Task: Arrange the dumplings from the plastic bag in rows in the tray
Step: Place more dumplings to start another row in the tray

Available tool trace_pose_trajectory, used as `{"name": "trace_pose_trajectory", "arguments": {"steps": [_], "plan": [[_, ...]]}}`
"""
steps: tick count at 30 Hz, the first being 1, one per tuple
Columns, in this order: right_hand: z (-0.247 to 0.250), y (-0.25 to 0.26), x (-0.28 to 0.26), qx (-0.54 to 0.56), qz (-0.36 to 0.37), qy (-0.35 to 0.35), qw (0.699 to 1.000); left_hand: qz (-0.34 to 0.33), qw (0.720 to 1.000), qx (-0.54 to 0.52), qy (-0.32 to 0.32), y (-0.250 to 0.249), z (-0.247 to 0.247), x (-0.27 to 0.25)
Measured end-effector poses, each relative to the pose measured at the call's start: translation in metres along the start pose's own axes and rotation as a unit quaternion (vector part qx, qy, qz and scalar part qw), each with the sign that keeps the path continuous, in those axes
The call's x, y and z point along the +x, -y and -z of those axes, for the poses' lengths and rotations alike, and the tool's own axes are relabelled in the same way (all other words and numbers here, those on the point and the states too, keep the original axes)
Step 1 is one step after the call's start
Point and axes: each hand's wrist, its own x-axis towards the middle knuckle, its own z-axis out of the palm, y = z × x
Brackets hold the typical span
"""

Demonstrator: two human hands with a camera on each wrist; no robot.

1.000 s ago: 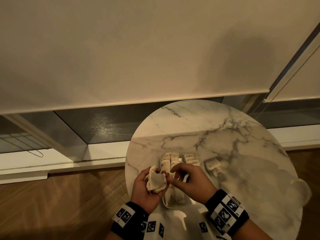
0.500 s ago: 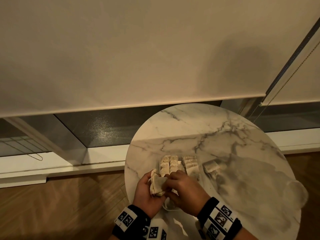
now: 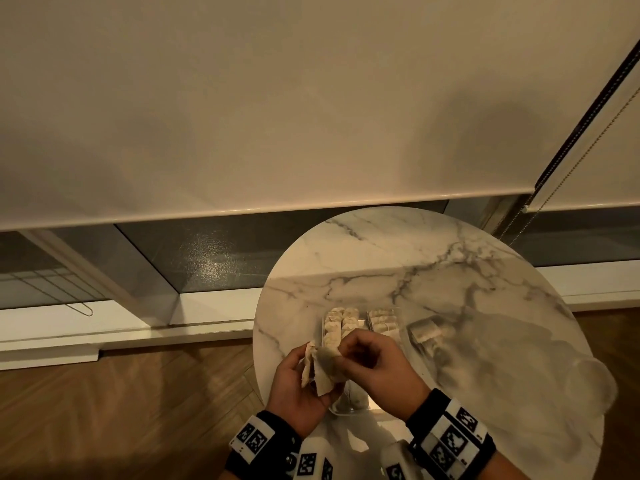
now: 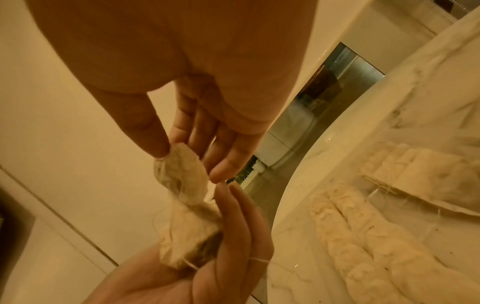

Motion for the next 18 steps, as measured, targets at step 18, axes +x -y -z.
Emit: {"name": "trace_pose_trajectory", "arguments": {"steps": [18], "plan": [[0.025, -0.008, 0.002, 0.175, -0.197, -0.061, 0.963, 0.053, 0.996, -0.075, -0.023, 0.003, 0.022, 0.013]]}}
